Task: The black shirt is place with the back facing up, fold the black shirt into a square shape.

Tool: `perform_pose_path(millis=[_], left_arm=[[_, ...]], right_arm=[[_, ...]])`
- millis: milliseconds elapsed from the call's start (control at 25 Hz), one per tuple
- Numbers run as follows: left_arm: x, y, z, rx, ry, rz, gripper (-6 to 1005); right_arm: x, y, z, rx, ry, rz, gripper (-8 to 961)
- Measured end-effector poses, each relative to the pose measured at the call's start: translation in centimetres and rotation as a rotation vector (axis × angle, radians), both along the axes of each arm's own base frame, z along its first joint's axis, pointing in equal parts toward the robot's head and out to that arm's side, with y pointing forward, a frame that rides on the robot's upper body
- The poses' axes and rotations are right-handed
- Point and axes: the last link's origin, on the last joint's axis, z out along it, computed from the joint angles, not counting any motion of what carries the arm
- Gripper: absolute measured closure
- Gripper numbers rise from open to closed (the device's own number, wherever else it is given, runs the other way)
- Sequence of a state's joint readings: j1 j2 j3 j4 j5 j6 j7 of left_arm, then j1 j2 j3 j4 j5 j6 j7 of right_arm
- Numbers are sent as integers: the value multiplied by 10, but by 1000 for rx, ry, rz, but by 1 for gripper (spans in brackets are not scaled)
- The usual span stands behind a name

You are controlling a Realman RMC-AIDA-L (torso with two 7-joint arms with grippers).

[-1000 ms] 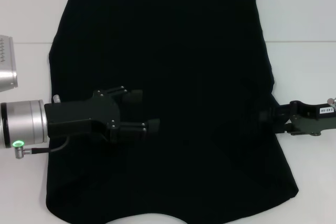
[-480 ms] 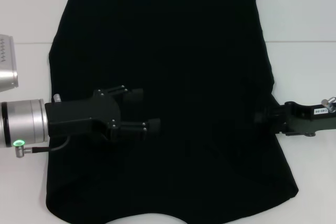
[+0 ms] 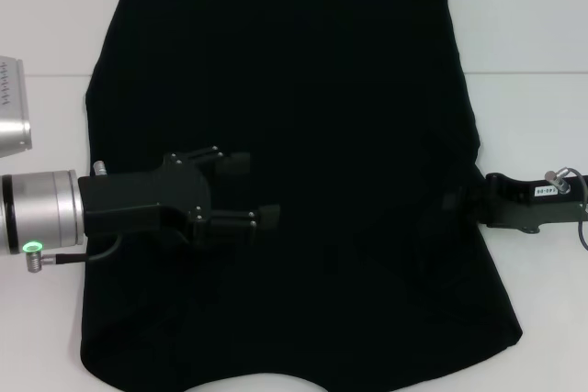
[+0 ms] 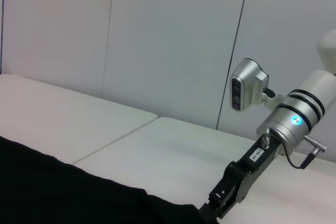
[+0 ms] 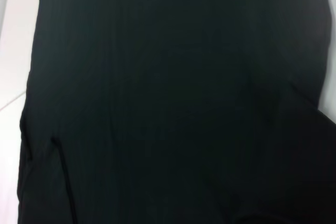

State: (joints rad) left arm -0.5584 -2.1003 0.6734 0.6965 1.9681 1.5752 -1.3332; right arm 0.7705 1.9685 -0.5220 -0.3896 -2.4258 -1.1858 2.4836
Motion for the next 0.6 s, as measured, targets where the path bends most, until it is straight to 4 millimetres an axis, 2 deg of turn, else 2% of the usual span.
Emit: perform_pose_path(millis=[320, 560, 600], left_arm=[[0, 0, 0, 3, 2, -5, 63], [0, 0, 0, 4, 3, -8, 62], [0, 0, 0, 4, 3, -9, 62]], right_arm=[[-6, 5, 1, 16, 5, 37, 676], [-14, 9, -1, 16, -3, 67, 908], [-14, 10, -1, 18, -7, 72, 917]])
